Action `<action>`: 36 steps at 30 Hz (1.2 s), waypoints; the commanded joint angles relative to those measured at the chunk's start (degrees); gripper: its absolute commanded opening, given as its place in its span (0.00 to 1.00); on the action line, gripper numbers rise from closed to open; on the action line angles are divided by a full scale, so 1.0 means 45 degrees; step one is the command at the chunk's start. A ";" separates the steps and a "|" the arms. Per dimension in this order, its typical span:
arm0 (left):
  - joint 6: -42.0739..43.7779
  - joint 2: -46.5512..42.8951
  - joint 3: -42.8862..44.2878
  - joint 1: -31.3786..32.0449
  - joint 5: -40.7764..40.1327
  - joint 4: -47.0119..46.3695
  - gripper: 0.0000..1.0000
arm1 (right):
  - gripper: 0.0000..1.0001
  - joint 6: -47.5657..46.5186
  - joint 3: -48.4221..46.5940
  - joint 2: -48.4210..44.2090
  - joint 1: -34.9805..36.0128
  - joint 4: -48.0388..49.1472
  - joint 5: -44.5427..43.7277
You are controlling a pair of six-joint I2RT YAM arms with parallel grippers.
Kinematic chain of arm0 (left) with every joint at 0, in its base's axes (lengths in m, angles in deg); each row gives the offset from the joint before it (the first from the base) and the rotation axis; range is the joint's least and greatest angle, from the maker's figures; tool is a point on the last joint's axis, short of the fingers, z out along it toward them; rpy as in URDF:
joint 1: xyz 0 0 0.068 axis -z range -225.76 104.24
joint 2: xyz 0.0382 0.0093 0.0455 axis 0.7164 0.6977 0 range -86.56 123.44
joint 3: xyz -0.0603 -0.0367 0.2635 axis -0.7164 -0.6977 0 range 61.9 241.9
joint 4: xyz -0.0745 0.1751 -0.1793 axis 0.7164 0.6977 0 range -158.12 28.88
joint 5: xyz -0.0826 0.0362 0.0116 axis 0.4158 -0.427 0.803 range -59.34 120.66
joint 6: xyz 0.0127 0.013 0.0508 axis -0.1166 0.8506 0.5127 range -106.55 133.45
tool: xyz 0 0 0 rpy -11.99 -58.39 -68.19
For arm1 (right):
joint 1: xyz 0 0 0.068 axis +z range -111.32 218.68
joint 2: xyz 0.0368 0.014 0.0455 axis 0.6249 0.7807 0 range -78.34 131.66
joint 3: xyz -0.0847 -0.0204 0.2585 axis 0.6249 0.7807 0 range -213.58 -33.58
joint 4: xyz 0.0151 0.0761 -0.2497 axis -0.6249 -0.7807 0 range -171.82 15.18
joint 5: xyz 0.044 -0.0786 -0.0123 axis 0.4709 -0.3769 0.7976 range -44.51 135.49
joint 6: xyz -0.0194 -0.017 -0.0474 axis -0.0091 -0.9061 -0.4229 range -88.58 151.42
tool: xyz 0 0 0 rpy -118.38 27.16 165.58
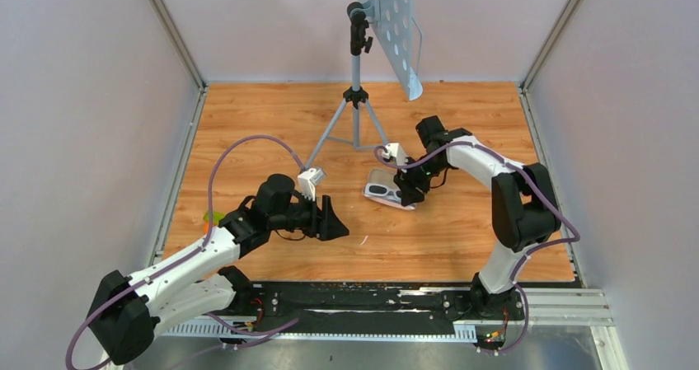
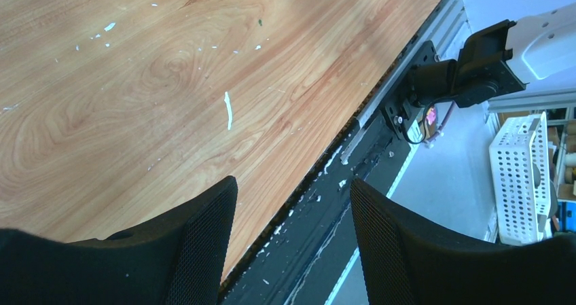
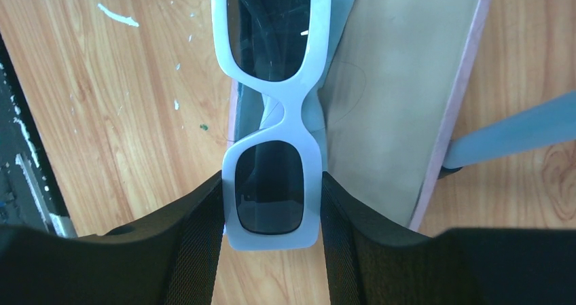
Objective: Organize the sunglasses
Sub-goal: Place the sunglasses in the sunglasses case.
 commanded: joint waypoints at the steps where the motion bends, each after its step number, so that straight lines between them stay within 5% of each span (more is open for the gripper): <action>1: -0.0014 0.0052 -0.0145 -0.0082 0.0149 -0.0551 0.65 | 0.13 0.0773 0.0266 -0.0003 0.0143 0.0953 0.0277; 16: -0.0022 -0.0007 -0.0222 -0.0082 0.0091 -0.0499 0.65 | 0.13 0.2436 0.0282 0.0801 0.0233 0.1138 0.0902; 36: -0.0454 0.0092 -0.0413 -0.0082 -0.0332 -0.1019 0.65 | 0.13 0.5031 0.2083 -0.0472 0.0491 0.4525 -0.0597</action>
